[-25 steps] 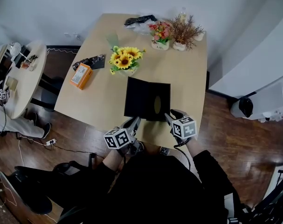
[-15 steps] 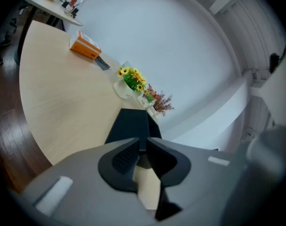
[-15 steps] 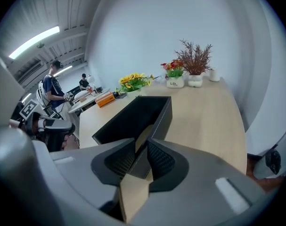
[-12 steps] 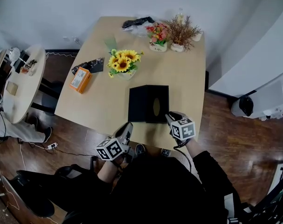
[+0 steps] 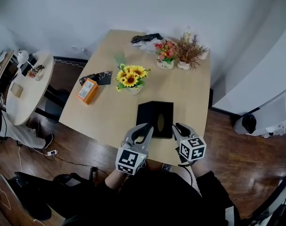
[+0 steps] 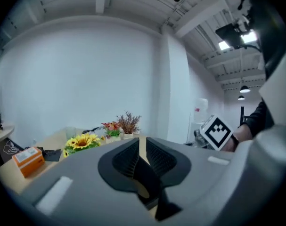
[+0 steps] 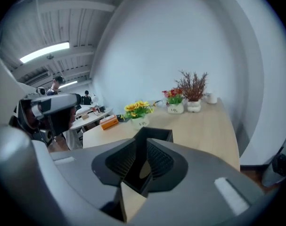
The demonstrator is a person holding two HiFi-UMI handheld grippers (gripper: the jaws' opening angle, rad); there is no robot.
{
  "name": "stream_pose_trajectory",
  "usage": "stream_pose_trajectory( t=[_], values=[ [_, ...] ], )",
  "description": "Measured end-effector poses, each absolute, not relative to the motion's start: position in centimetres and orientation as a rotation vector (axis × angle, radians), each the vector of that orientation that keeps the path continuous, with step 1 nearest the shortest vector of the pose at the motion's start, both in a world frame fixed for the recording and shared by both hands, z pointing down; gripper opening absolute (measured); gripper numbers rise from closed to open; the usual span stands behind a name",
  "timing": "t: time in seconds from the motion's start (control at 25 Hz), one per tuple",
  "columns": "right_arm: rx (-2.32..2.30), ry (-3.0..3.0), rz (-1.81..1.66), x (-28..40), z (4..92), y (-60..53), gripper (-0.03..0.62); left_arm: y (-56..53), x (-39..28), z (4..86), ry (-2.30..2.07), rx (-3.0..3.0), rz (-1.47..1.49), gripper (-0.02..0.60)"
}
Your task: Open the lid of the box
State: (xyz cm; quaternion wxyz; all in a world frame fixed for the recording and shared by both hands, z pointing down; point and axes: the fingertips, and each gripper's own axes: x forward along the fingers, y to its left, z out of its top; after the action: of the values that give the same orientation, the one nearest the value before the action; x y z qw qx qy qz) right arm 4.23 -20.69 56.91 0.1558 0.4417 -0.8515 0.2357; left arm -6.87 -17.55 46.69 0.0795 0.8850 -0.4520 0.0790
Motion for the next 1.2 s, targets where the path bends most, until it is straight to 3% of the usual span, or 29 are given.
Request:
stream_pose_trajectory(
  t=[0.56,1.2],
  values=[
    [1.58,-2.664,0.248,6.7,41.1,-20.3,0.069,-17.6,-7.0,40.0,-1.422,2.751,0.075,0.026],
    [1.654,-2.75,-0.255,7.3,34.3,-18.2,0.004,-17.9,-2.8,38.2,-1.352,2.885,0.095,0.026]
  ],
)
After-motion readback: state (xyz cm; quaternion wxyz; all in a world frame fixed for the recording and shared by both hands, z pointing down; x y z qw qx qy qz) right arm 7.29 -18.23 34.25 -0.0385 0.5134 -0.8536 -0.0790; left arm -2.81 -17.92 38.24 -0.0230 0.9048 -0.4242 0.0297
